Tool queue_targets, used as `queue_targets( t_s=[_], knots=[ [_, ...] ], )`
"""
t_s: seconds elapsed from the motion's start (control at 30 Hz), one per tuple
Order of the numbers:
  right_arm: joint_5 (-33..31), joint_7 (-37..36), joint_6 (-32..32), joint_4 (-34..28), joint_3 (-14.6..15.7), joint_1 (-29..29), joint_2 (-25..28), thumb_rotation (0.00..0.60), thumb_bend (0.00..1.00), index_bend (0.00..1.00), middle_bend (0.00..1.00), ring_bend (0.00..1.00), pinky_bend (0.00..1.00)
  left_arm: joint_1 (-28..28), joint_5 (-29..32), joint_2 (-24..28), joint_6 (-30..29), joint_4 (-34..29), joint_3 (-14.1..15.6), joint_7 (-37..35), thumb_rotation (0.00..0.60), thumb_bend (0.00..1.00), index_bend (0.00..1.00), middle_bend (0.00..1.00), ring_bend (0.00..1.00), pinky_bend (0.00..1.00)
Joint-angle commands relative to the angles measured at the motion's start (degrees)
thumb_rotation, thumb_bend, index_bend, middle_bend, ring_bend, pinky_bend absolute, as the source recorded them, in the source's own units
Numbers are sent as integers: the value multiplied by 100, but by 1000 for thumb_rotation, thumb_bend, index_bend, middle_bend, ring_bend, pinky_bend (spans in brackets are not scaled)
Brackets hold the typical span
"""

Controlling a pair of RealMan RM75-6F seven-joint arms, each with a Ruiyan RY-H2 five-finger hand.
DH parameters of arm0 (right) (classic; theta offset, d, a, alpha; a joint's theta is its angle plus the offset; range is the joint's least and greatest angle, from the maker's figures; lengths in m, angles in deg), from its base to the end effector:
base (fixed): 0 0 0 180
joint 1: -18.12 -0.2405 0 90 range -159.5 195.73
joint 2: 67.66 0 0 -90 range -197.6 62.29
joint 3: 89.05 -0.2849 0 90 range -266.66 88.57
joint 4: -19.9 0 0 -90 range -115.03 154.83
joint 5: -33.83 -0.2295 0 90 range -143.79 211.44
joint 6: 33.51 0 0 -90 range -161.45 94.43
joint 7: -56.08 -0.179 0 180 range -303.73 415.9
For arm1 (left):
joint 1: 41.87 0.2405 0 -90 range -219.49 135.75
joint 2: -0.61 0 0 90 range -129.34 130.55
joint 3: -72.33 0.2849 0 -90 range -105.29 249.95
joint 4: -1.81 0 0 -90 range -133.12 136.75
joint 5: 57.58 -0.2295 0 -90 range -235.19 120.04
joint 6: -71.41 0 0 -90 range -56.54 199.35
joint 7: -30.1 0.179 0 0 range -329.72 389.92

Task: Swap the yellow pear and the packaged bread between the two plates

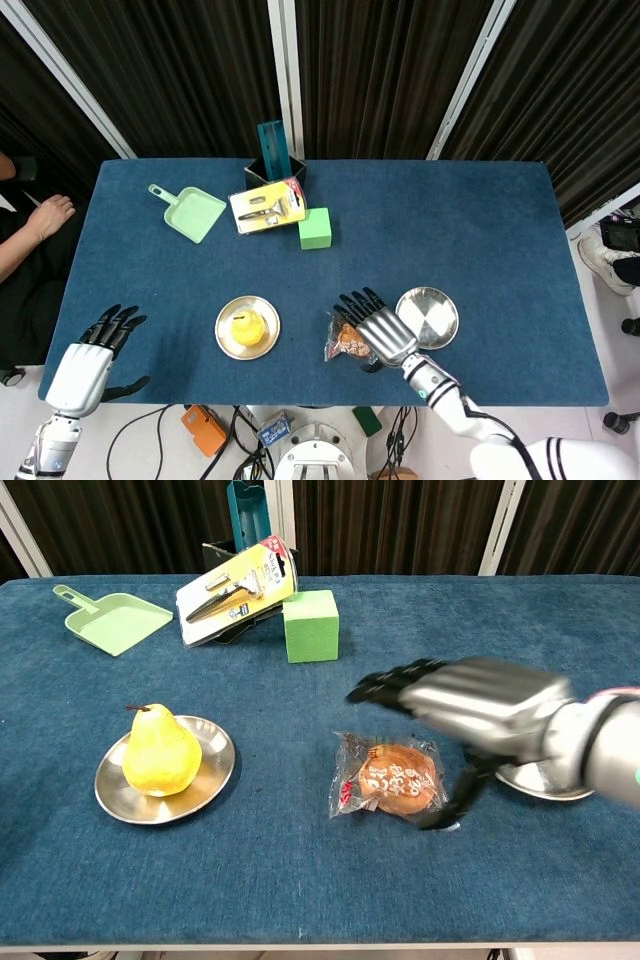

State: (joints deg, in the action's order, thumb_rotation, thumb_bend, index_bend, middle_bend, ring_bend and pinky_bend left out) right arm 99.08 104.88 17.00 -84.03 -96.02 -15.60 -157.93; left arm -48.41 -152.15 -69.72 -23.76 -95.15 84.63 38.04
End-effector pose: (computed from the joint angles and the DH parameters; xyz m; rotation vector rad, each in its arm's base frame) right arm -0.1211 -0.2812 -0.0901 2.2083 -0.7796 0.7727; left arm -0.2958 0.1636 0.0940 -1.5501 -0.9326 -0.9988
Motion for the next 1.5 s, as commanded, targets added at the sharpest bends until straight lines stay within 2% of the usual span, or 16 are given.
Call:
queue_targets(
  t_s=[0.03,0.07,0.13,0.2,0.3,0.47,0.67,0.8,0.93,1.03,1.1,1.13,1.2,1.33,1.43,1.5],
  knots=[
    [-1033,838,32,245,-77,-596,-688,488,236,37,80,22,99,37,-34,40,5,21,-56,-69,600,23,166,102,59,274],
    [-1126,885,91,258,-54,-648,-700,488,249,80,116,53,146,47,-38,51,23,22,-85,-103,600,23,166,102,59,274],
    [-1243,889,153,262,-19,-706,-701,508,288,240,221,180,285,61,-38,58,52,25,-131,-137,600,25,166,102,59,274],
    [-1257,823,275,299,-10,-742,-711,574,336,409,349,329,441,82,-16,54,91,30,-186,-171,600,26,166,102,59,274],
    [-1203,680,468,313,-3,-751,-707,600,380,596,512,520,644,117,0,50,140,25,-245,-188,600,28,166,102,59,274],
    [-904,284,774,184,-80,-701,-518,600,411,661,563,570,700,164,-12,54,182,-17,-341,-140,600,27,166,102,59,274],
    [-605,-168,1127,-182,-180,-521,325,600,415,668,570,575,706,201,-54,70,240,-44,-430,-152,600,27,166,102,59,274],
    [-653,-489,1192,-139,-133,-344,975,600,416,654,568,575,705,186,-47,62,364,-44,-489,-168,600,28,166,102,59,274],
    [-768,-713,978,159,56,-278,1264,600,415,602,568,561,703,152,-77,10,513,-56,-520,-82,600,28,166,102,59,274],
    [-715,-1088,731,395,153,-263,1292,600,416,476,525,509,701,133,-73,-42,627,-72,-542,3,600,28,166,102,59,274],
    [-633,-1288,602,559,200,-271,1257,600,415,343,435,437,686,128,-56,-68,689,-79,-556,66,600,28,166,102,59,274],
    [-568,-1396,536,671,229,-280,1218,600,415,316,415,419,680,129,-44,-81,721,-87,-564,98,600,28,166,102,59,274],
    [-457,-1572,436,830,271,-297,1143,600,415,191,339,347,639,132,-33,-91,761,-106,-578,128,600,28,166,102,59,274],
    [-411,-1693,206,915,374,-357,1151,600,415,28,217,229,527,151,-57,-92,769,-114,-597,122,600,28,166,102,59,274],
    [-303,-1827,214,773,417,-329,1273,600,381,0,115,134,407,186,-94,-68,723,-105,-605,70,600,28,166,101,59,274],
    [-98,-1958,329,610,465,-250,1419,594,291,0,33,45,309,217,-127,-40,668,-96,-603,-6,600,27,166,101,59,274]
  ],
)
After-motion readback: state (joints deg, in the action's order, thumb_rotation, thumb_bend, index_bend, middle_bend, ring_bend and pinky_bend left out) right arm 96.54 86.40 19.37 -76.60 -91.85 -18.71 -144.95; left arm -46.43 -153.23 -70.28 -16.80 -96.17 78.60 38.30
